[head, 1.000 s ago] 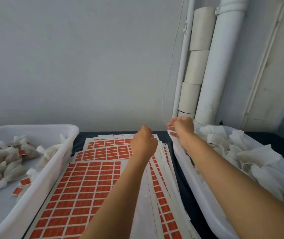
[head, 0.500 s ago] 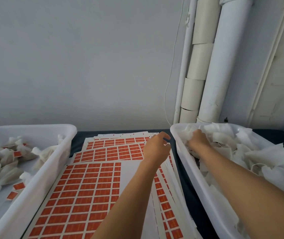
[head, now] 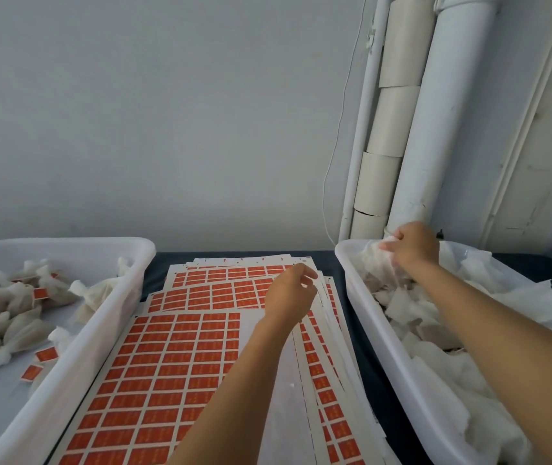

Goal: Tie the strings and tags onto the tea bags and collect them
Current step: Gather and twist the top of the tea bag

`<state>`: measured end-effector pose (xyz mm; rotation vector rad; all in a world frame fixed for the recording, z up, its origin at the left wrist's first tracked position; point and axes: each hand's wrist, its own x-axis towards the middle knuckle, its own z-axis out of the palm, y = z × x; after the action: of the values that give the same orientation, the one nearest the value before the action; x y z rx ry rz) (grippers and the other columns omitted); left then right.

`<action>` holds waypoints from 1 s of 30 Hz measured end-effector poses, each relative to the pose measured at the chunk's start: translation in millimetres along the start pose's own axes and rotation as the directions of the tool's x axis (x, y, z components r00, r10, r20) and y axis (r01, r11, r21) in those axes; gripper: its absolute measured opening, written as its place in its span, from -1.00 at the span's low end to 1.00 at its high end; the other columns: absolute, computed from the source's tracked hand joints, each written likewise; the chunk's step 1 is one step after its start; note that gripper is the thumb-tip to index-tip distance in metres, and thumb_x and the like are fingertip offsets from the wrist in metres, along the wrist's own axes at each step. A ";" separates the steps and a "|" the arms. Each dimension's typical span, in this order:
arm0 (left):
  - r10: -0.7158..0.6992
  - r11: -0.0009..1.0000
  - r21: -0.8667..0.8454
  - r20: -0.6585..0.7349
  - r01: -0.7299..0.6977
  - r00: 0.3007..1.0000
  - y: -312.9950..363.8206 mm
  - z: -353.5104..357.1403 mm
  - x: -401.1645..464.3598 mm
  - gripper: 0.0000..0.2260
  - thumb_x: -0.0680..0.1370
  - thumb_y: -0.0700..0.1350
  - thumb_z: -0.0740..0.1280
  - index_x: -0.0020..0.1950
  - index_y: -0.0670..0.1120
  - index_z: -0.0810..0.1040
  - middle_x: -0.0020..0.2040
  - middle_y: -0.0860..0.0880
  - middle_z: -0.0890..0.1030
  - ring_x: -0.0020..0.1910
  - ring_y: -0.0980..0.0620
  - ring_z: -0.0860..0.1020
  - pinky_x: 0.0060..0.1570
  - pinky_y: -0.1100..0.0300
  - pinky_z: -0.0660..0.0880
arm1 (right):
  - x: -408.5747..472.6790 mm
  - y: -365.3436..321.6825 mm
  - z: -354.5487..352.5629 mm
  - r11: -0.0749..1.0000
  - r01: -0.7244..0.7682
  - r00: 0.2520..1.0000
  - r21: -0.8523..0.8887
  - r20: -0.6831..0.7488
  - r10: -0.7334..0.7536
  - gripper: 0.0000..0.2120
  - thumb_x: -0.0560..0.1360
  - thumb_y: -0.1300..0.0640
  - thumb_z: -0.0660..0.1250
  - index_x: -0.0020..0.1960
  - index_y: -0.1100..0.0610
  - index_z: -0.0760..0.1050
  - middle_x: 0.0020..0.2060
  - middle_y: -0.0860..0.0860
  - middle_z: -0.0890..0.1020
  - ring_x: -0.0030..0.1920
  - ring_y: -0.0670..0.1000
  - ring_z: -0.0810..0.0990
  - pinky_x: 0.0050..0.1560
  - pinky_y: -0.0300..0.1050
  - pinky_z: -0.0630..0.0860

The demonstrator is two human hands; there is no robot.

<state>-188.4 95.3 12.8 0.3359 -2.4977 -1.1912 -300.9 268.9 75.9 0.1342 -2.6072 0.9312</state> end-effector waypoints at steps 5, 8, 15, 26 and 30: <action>-0.002 0.936 -0.351 -0.042 -0.012 0.999 9.4 -23.8 -0.1 -0.77 0.57 -0.13 0.30 0.22 0.01 0.46 0.14 0.02 0.56 -0.08 0.15 0.53 -0.34 0.42 0.42 | -21.5 -59.3 -24.7 0.950 0.147 0.989 0.276 -0.073 -0.132 -0.73 0.40 0.14 0.46 -0.21 0.38 0.53 -0.36 0.21 0.65 -0.41 0.07 0.59 -0.23 -0.14 0.49; 0.080 0.835 -0.538 -0.095 -0.118 0.992 15.1 -44.2 -10.0 -0.76 0.56 -0.03 0.31 0.21 0.06 0.44 0.06 0.11 0.55 -0.04 0.21 0.53 -0.26 0.43 0.41 | -42.4 -94.8 -26.4 0.874 0.175 0.979 0.454 0.013 -0.203 -0.80 0.41 0.14 0.45 -0.22 0.27 0.52 -0.36 0.16 0.64 -0.29 0.13 0.65 -0.05 0.06 0.59; -0.083 0.582 -0.808 0.056 0.094 0.995 -6.9 -84.6 -34.1 -0.58 0.58 0.19 0.06 -0.06 -0.08 0.56 -0.13 0.02 0.67 -0.07 0.03 0.62 -0.12 0.21 0.52 | -103.4 -132.9 12.2 0.710 0.004 0.848 0.704 0.373 -0.375 -0.82 0.53 0.10 0.29 -0.04 0.22 0.52 -0.26 0.10 0.56 -0.26 0.04 0.55 -0.10 -0.03 0.59; -0.013 0.950 -0.308 0.123 0.051 0.992 -82.8 -79.0 -67.8 -0.84 0.59 0.03 0.21 -0.08 0.03 0.54 -0.20 0.03 0.61 -0.31 0.26 0.59 -0.34 0.46 0.46 | -171.9 -115.8 86.1 0.535 -0.332 0.764 0.777 0.554 -0.331 -0.72 0.61 0.09 0.11 -0.18 0.03 0.53 -0.13 0.01 0.60 0.05 0.09 0.57 0.11 0.01 0.54; -0.052 0.955 -0.294 -0.100 0.020 0.994 -92.2 -77.2 -69.9 -0.90 0.53 0.04 0.31 -0.18 0.08 0.51 -0.25 0.09 0.59 -0.32 0.14 0.59 -0.42 0.48 0.43 | -176.9 -96.7 96.9 0.385 -0.394 0.802 0.835 0.517 -0.300 -0.73 0.57 -0.07 0.15 0.14 0.00 0.52 0.05 -0.05 0.62 0.09 0.02 0.59 0.00 -0.11 0.58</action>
<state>-87.5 9.3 -29.1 0.3569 -2.1915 -1.4926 -146.4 126.9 -1.6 0.7643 -2.1052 2.7060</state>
